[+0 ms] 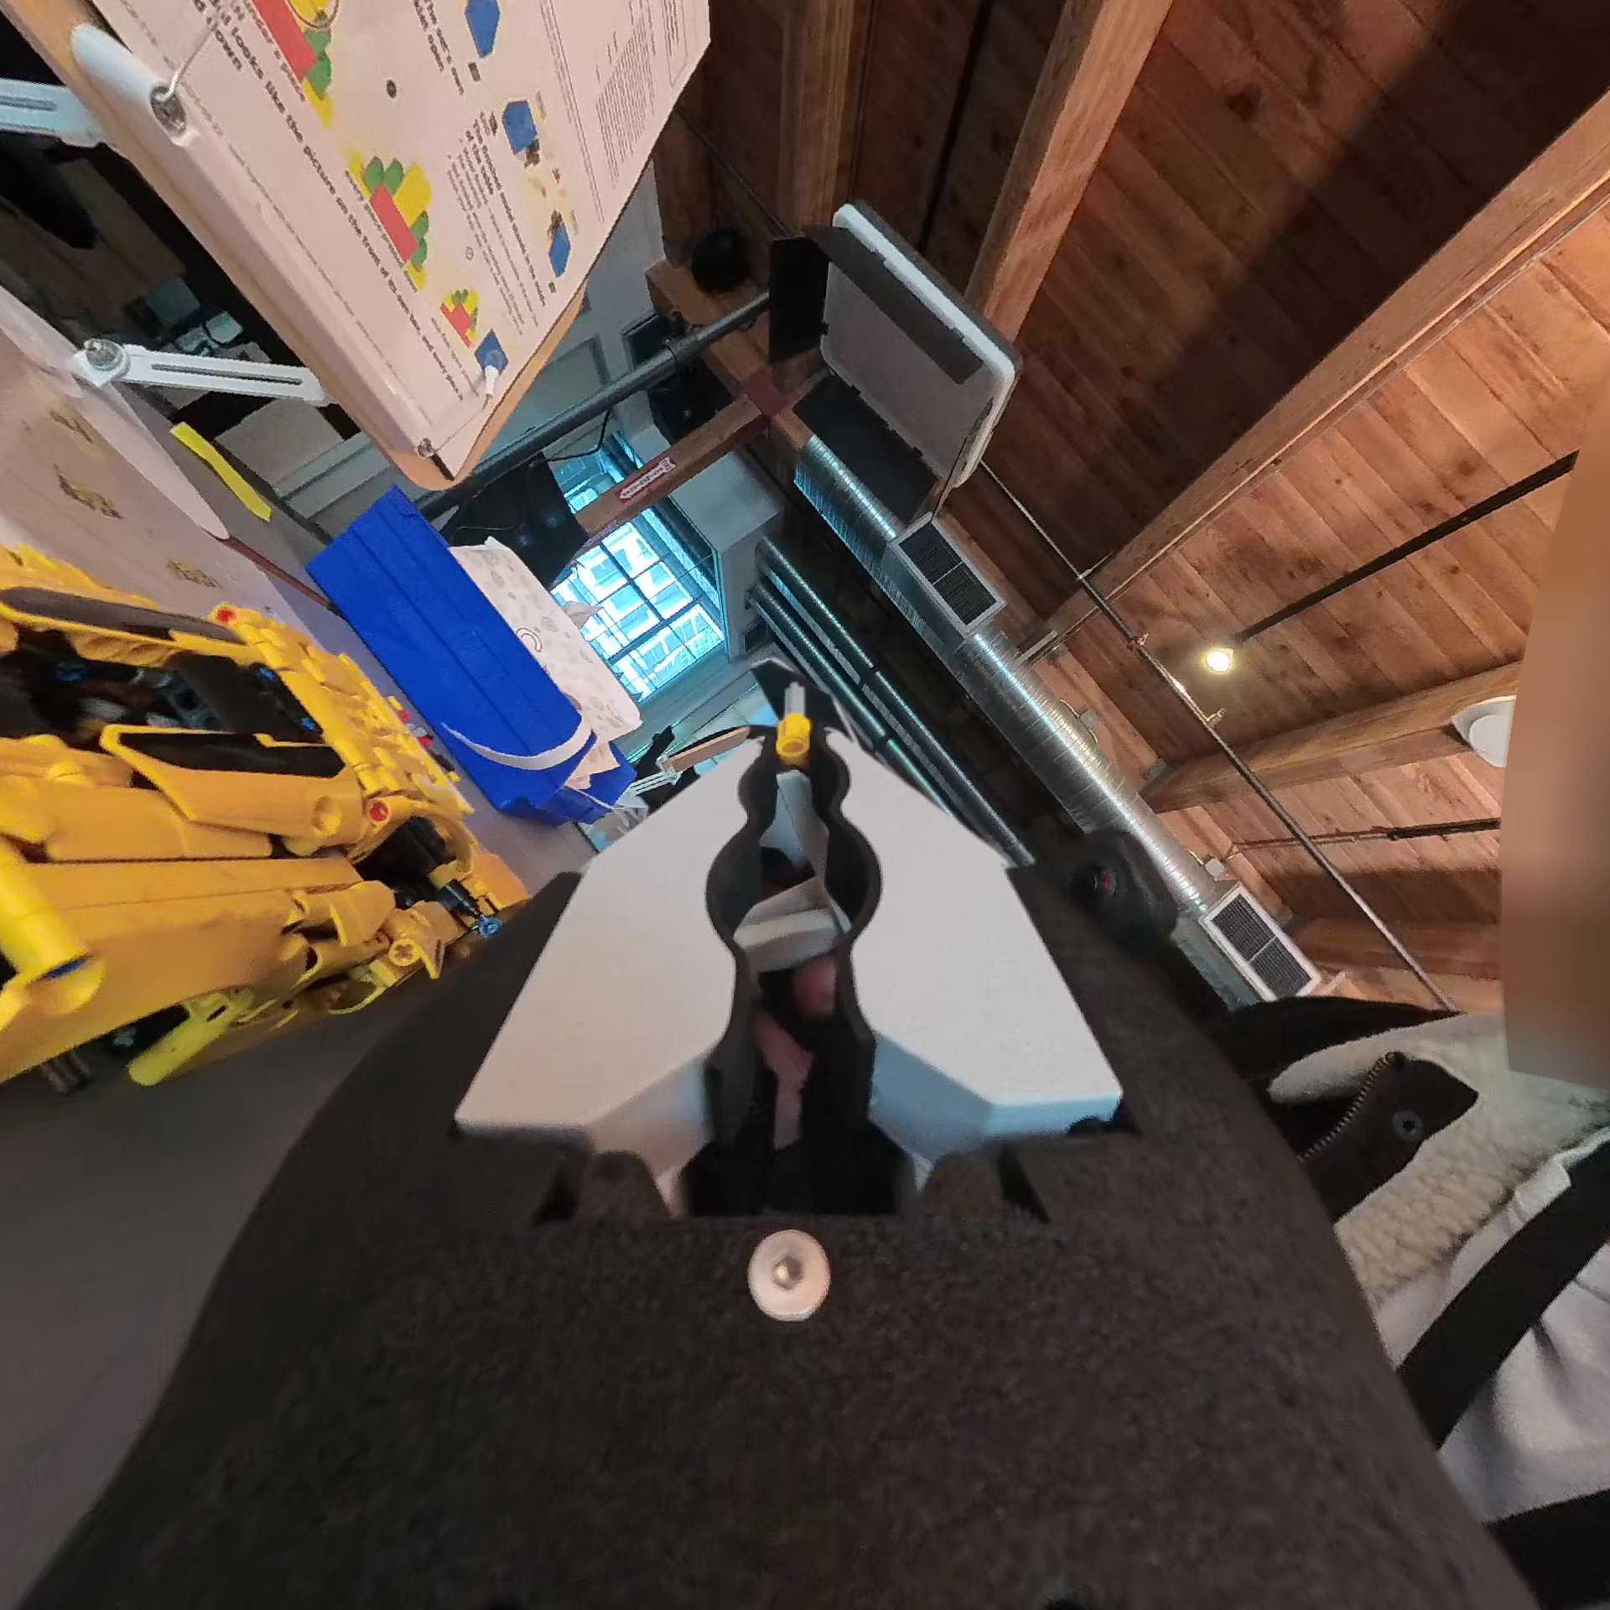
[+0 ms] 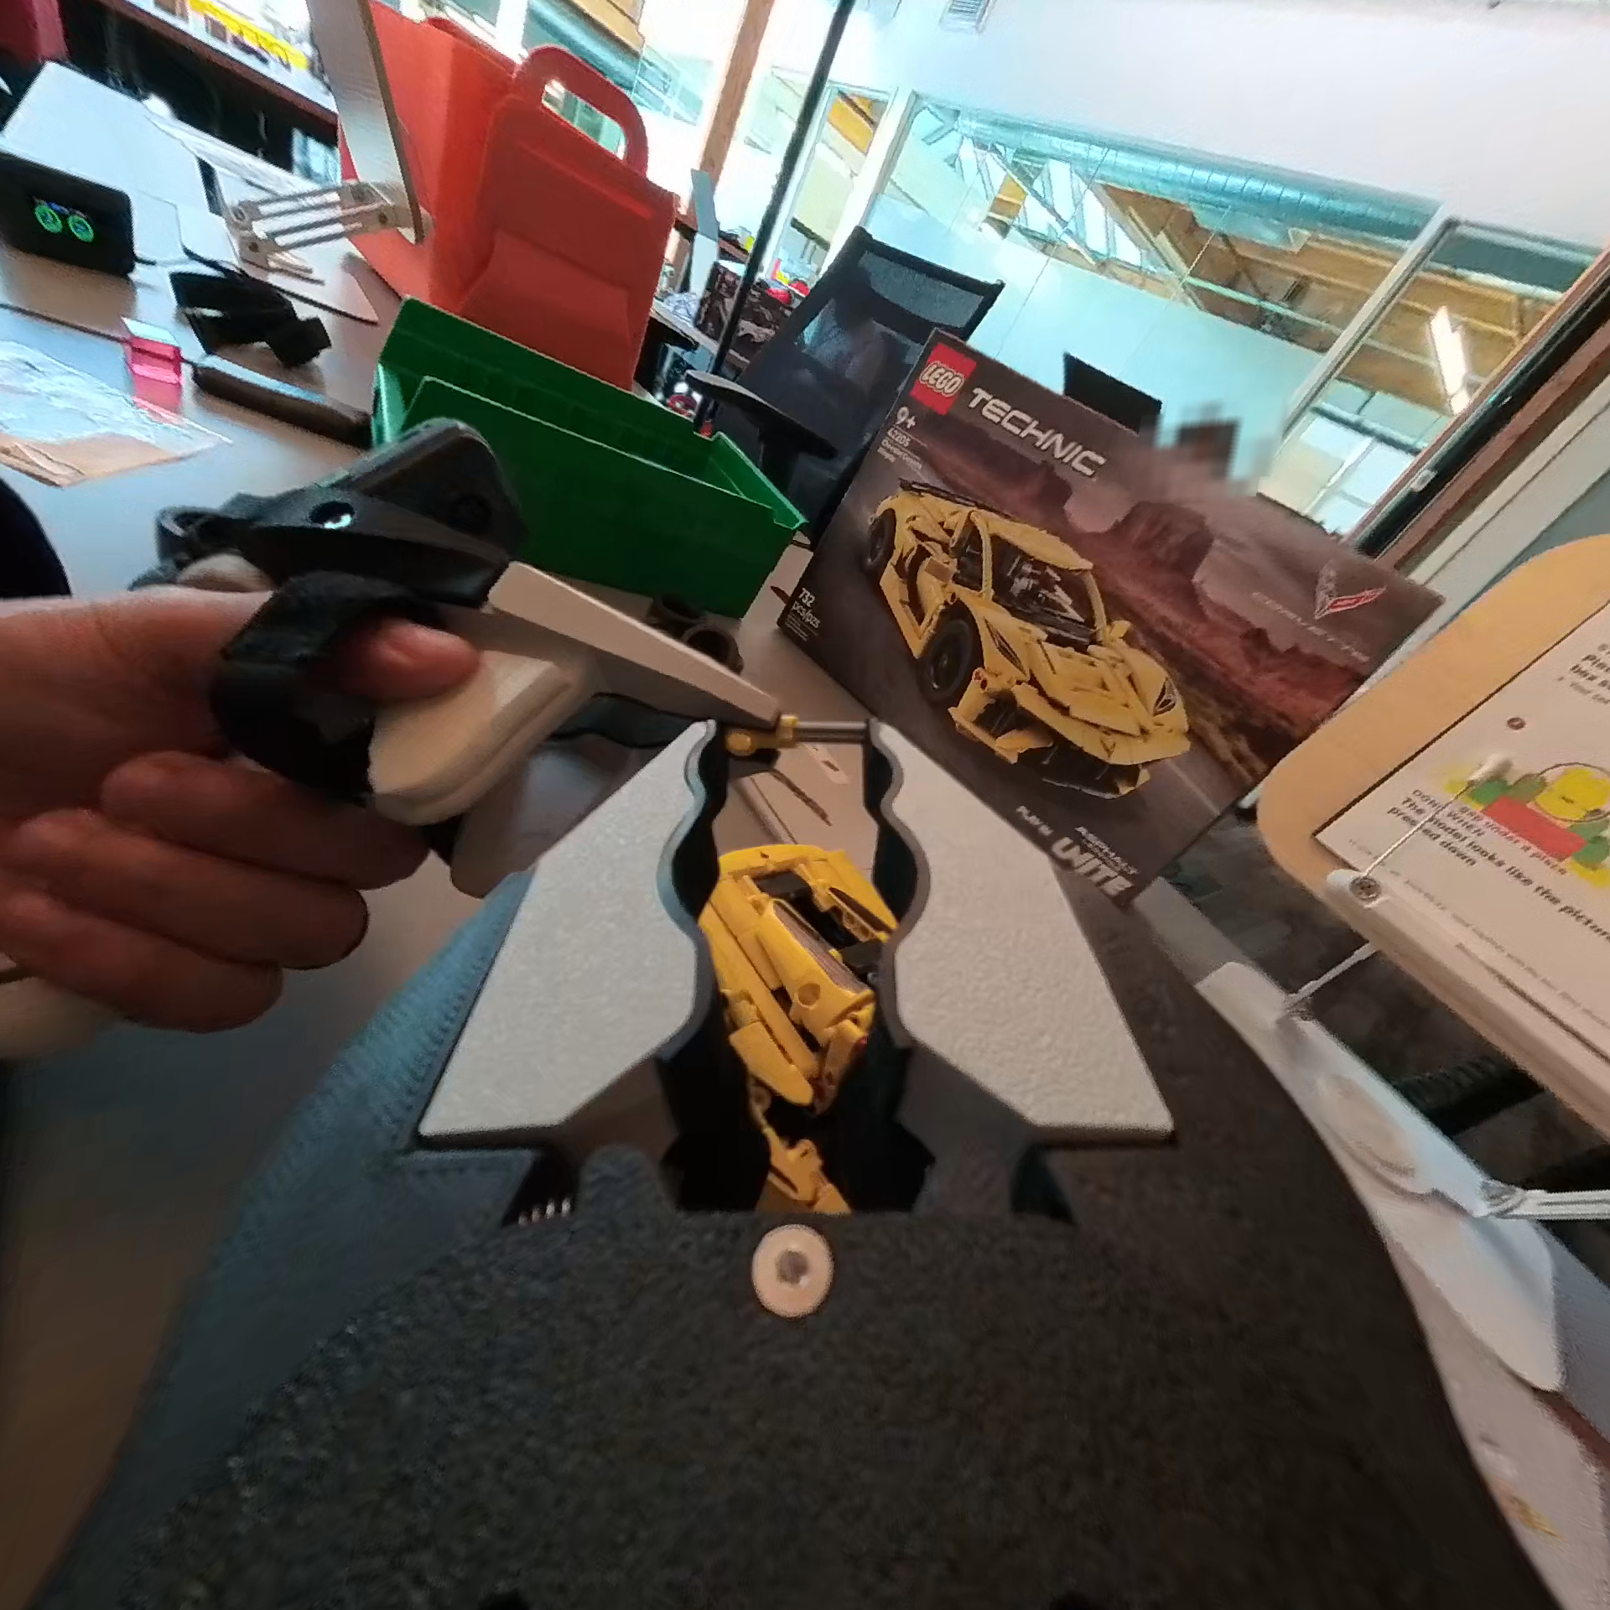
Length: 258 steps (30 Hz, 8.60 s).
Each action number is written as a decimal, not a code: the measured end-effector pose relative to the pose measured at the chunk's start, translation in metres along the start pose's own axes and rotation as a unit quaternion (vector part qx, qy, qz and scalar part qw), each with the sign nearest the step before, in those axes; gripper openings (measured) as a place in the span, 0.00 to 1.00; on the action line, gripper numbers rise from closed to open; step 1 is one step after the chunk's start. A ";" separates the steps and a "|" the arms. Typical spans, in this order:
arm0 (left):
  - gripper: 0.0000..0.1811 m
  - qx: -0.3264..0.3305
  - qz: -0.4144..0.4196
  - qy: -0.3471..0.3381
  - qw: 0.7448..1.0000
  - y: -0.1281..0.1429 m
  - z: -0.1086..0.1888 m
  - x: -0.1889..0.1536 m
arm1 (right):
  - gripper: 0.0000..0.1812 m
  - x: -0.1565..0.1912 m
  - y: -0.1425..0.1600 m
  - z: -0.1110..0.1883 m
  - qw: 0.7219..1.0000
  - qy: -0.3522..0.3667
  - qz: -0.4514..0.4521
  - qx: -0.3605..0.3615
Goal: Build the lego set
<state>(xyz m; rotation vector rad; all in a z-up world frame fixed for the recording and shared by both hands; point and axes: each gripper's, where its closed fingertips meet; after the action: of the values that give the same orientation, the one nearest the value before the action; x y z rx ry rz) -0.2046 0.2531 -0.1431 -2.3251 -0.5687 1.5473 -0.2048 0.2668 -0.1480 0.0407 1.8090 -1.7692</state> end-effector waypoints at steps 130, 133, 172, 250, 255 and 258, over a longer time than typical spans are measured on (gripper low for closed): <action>0.04 0.234 -0.354 0.132 0.896 0.023 -0.079 -0.019 | 0.08 -0.071 -0.007 0.077 0.870 -0.222 -0.394 -0.196; 0.04 0.242 -0.349 0.131 0.896 0.025 -0.079 -0.018 | 0.08 -0.071 -0.005 0.077 0.880 -0.214 -0.381 -0.186; 0.04 0.376 -0.105 0.116 0.913 0.047 -0.067 -0.003 | 0.16 -0.043 0.016 0.089 0.925 -0.244 -0.278 -0.088; 0.04 0.433 0.156 0.130 0.878 0.062 -0.059 -0.005 | 0.08 -0.039 0.017 0.096 0.959 -0.220 -0.144 -0.108; 0.04 0.443 0.142 0.128 0.876 0.065 -0.056 -0.004 | 0.08 -0.036 0.019 0.097 0.962 -0.224 -0.123 -0.097; 0.04 0.450 0.138 0.128 0.873 0.067 -0.055 -0.004 | 0.08 -0.033 0.019 0.098 0.963 -0.228 -0.113 -0.090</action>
<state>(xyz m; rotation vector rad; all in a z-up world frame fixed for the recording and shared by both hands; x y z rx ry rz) -0.1443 0.1908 -0.1494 -1.8249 0.4942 1.1789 -0.1315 0.1912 -0.1445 -0.6181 1.6662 -1.5847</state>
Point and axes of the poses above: each gripper's, where its closed fingertips meet, z back along the fingers, y out of its underside, x = y × z across the jaws, and after that the axes turned 5 degrees about -y, right-handed
